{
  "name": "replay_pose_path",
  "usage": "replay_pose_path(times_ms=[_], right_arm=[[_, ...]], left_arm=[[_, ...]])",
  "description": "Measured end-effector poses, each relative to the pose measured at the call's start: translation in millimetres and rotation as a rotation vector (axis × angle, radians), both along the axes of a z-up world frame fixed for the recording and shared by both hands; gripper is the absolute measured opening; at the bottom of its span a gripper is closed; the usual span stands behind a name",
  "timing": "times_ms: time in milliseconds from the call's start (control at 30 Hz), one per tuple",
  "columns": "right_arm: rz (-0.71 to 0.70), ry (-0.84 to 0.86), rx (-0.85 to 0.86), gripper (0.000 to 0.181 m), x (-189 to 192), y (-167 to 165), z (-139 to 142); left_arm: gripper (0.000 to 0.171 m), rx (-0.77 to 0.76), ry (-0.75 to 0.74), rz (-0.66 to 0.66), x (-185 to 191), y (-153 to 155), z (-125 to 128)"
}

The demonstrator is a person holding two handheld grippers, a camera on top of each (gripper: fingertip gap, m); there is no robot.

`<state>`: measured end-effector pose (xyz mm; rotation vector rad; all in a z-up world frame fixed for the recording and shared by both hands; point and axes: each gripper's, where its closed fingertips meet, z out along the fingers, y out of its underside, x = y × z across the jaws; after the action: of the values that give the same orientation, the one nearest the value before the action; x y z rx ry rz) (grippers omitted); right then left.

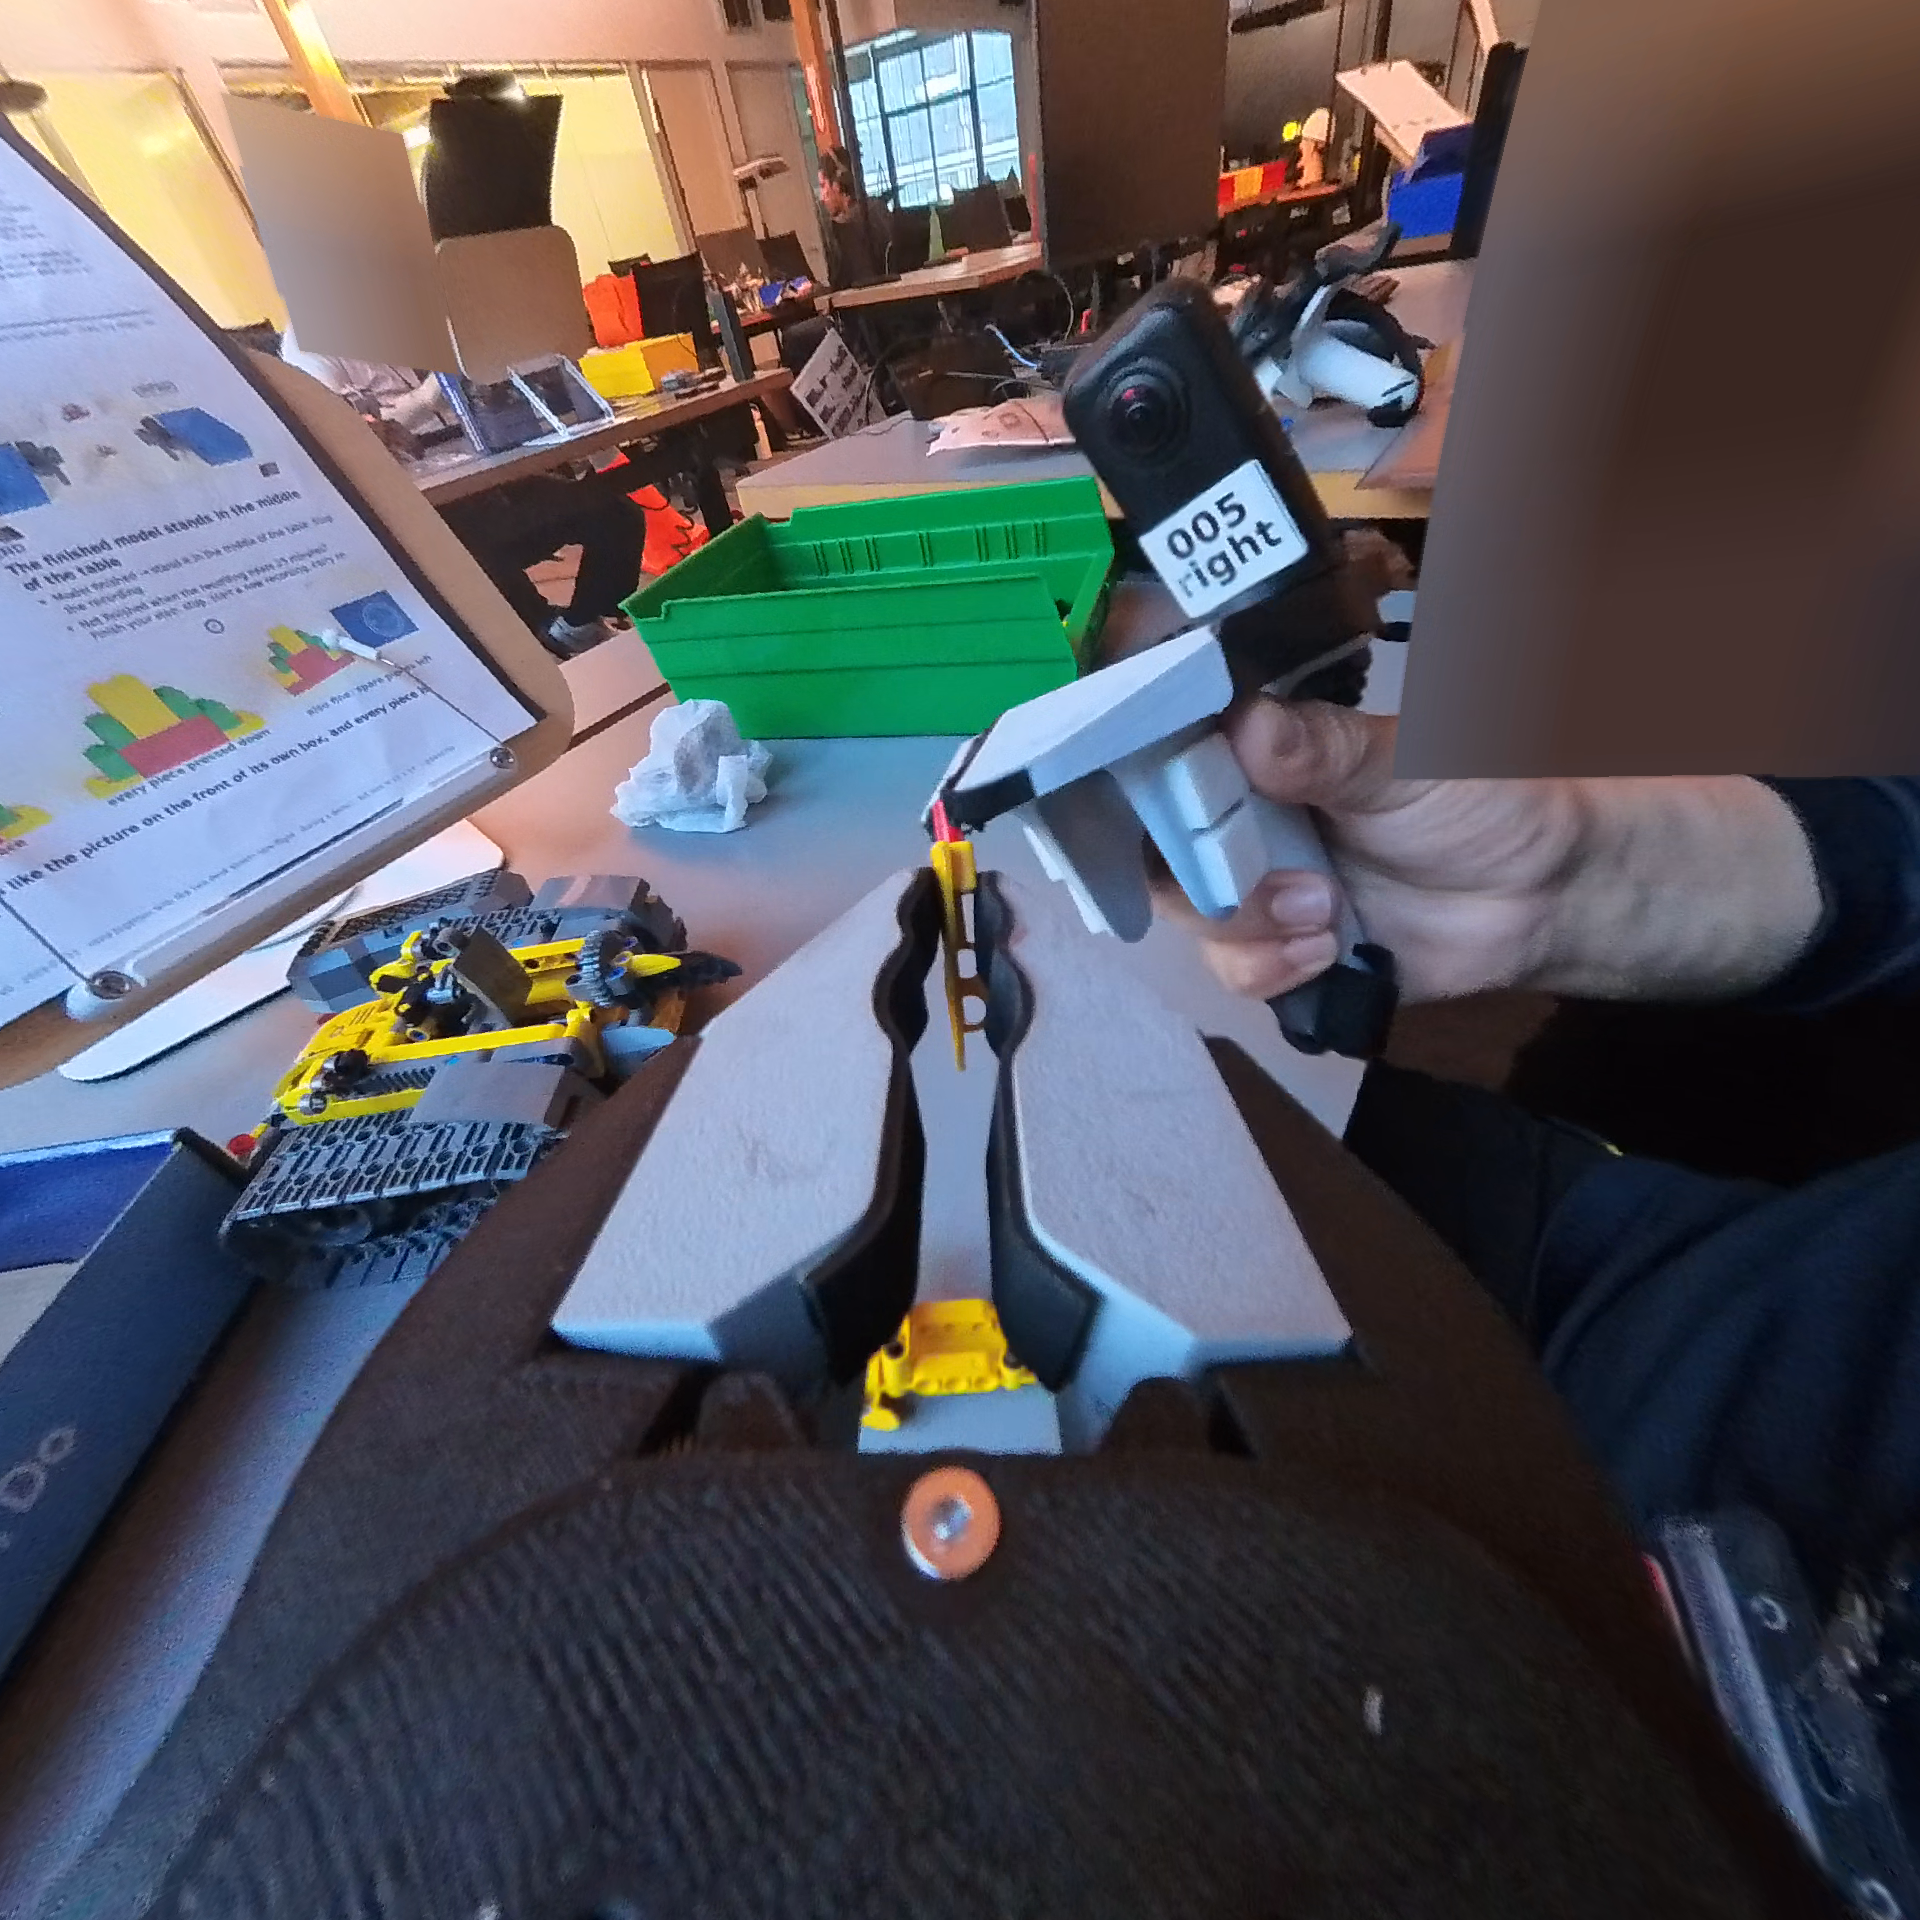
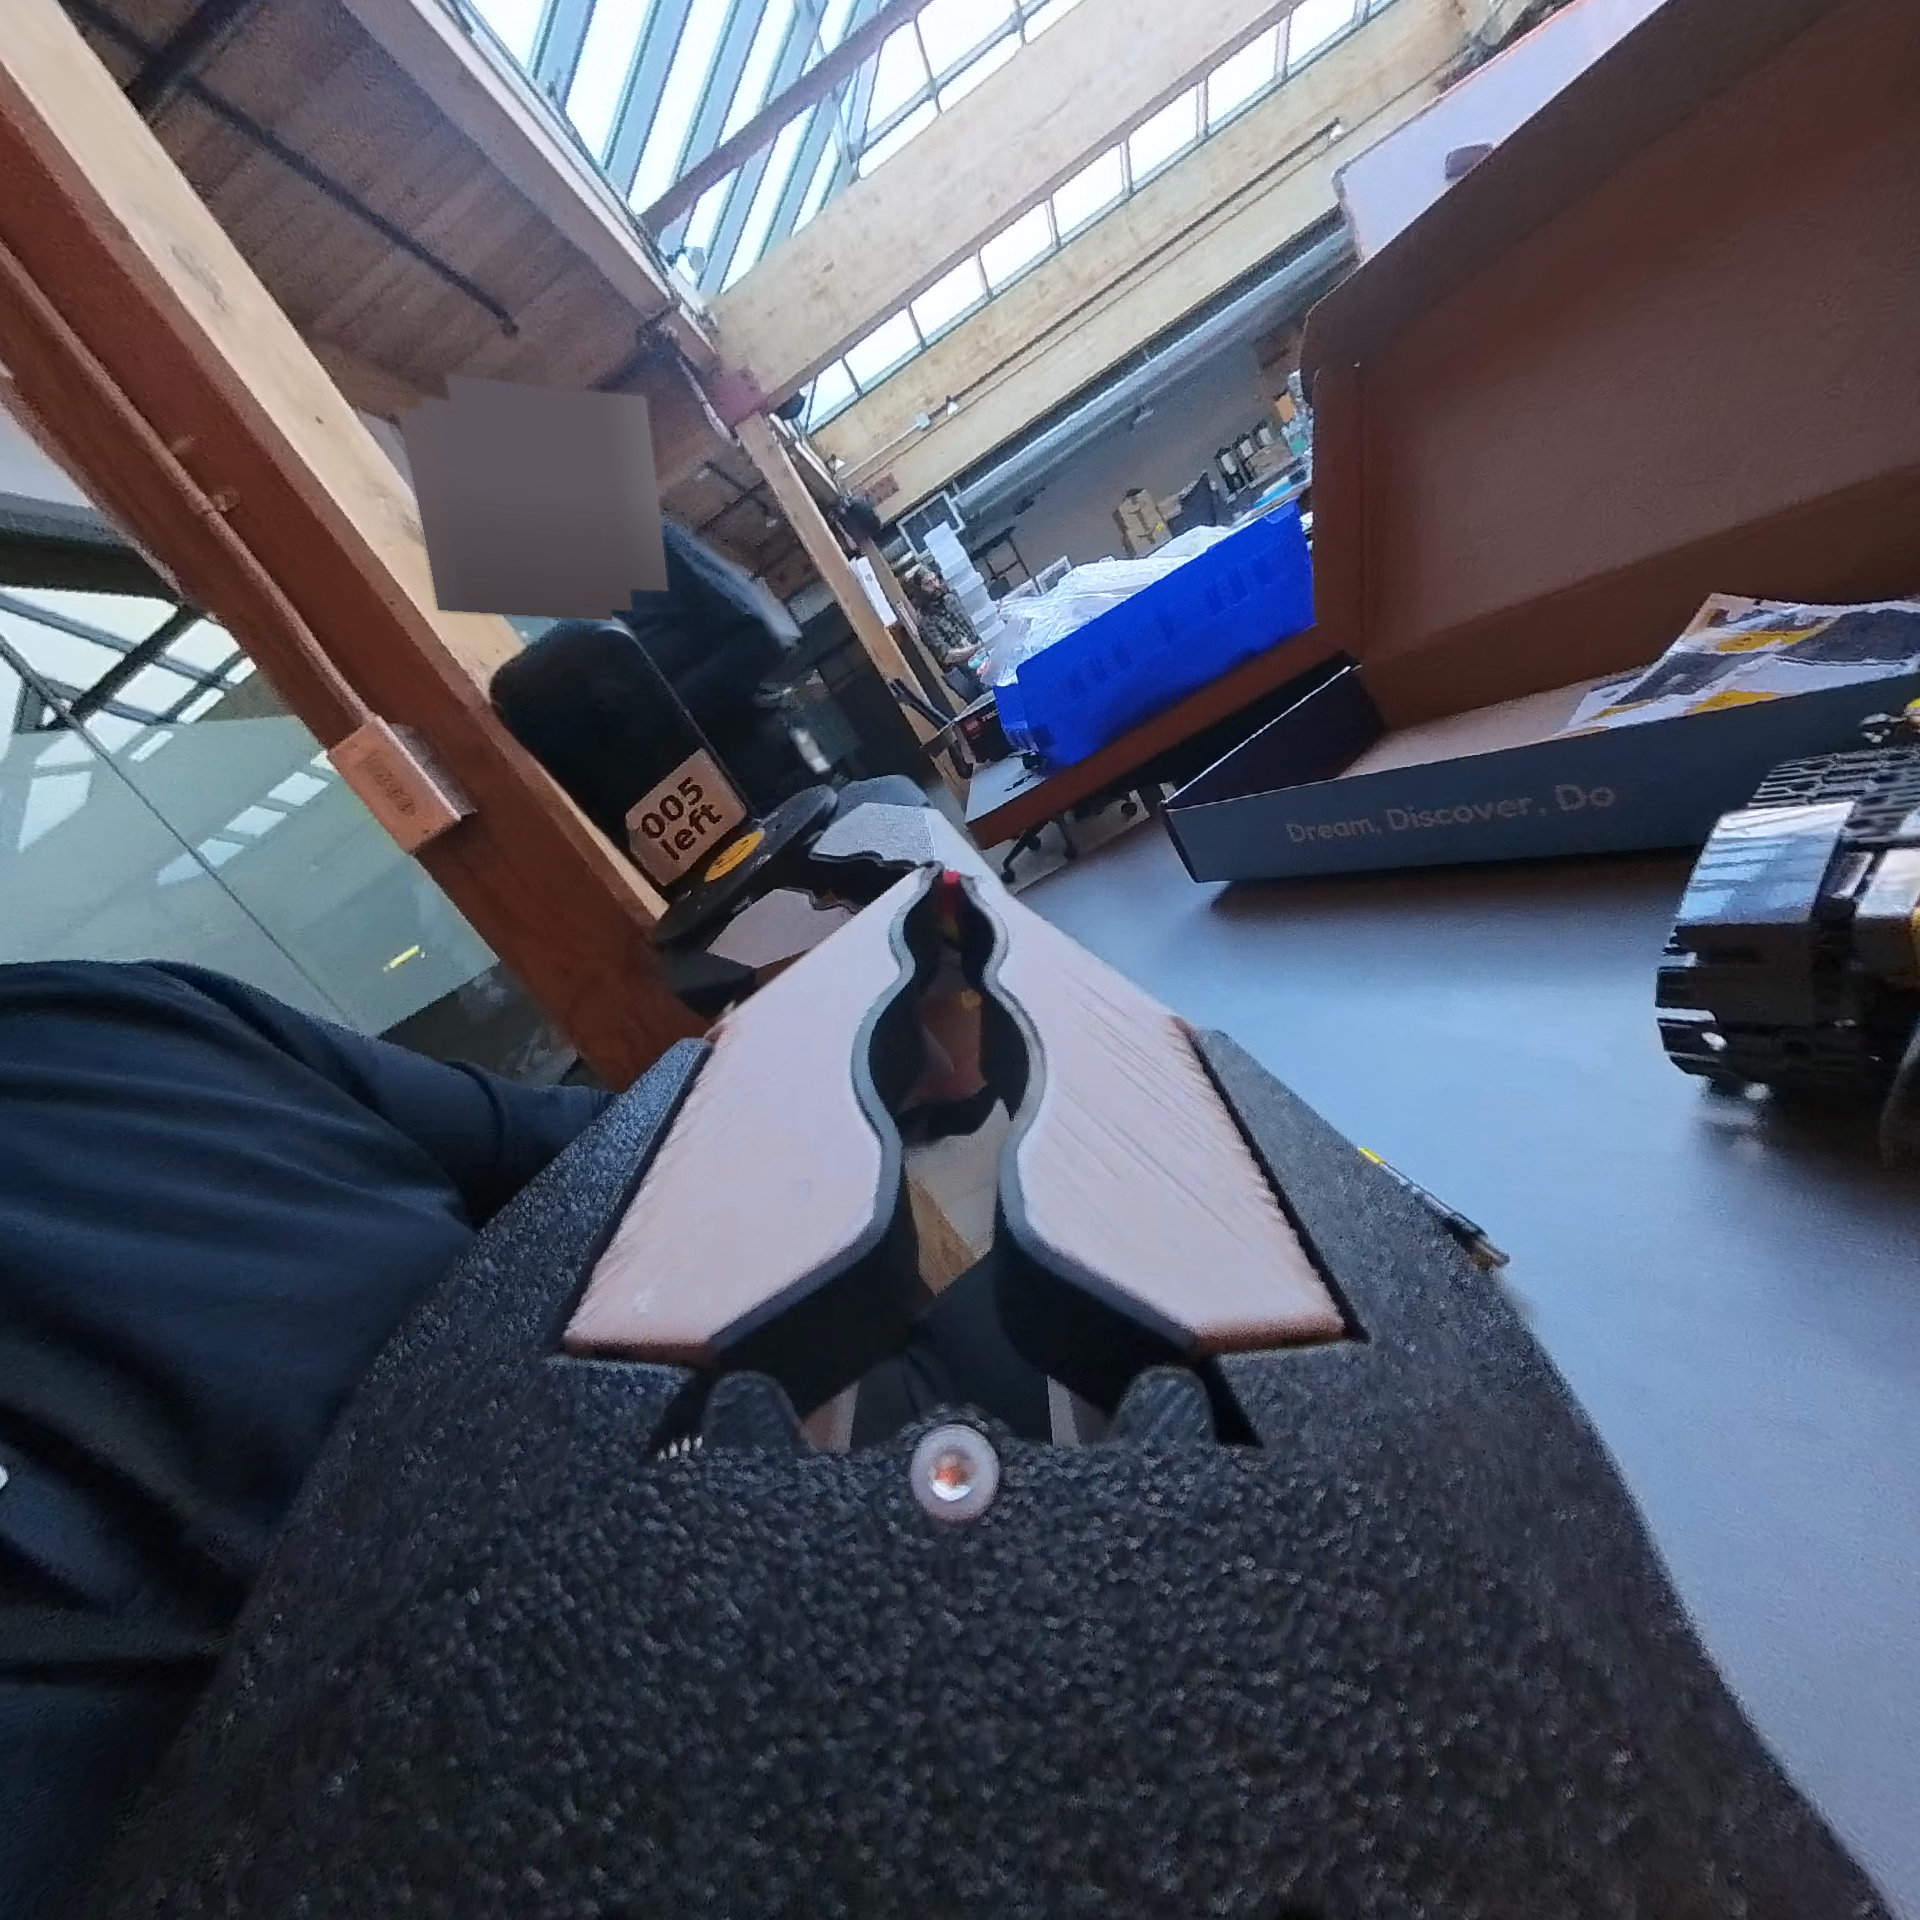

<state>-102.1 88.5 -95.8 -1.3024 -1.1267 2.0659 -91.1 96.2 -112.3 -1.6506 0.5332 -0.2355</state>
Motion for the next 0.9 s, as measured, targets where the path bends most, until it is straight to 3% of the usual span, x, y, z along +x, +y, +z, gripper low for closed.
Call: replay_pose_path(times_ms=[167,233,333,467,567,700,900], right_arm=[[-0.044,-0.050,0.014,0.000,2,9,-14],[-0.006,-0.111,0.115,0.000,2,6,-27],[0.156,-0.234,0.214,0.001,16,-2,-47],[0.105,-0.350,0.486,0.001,25,-3,-76],[0.143,-0.333,0.604,0.001,39,-16,-87],[0.256,-0.334,0.638,0.002,64,-42,-109],[0.325,-0.380,0.837,0.002,80,-66,-127]], left_arm=[[0.005,0.008,0.187,0.054,-1,10,-14],[0.005,-0.032,0.304,0.045,-3,9,-27],[0.005,-0.083,0.332,-0.070,10,0,-46],[0.005,-0.111,0.489,-0.110,16,0,-73],[0.004,-0.113,0.438,-0.184,34,-14,-84],[0.004,-0.127,0.513,-0.298,60,-39,-106],[0.004,-0.182,0.524,-0.355,76,-63,-124]])
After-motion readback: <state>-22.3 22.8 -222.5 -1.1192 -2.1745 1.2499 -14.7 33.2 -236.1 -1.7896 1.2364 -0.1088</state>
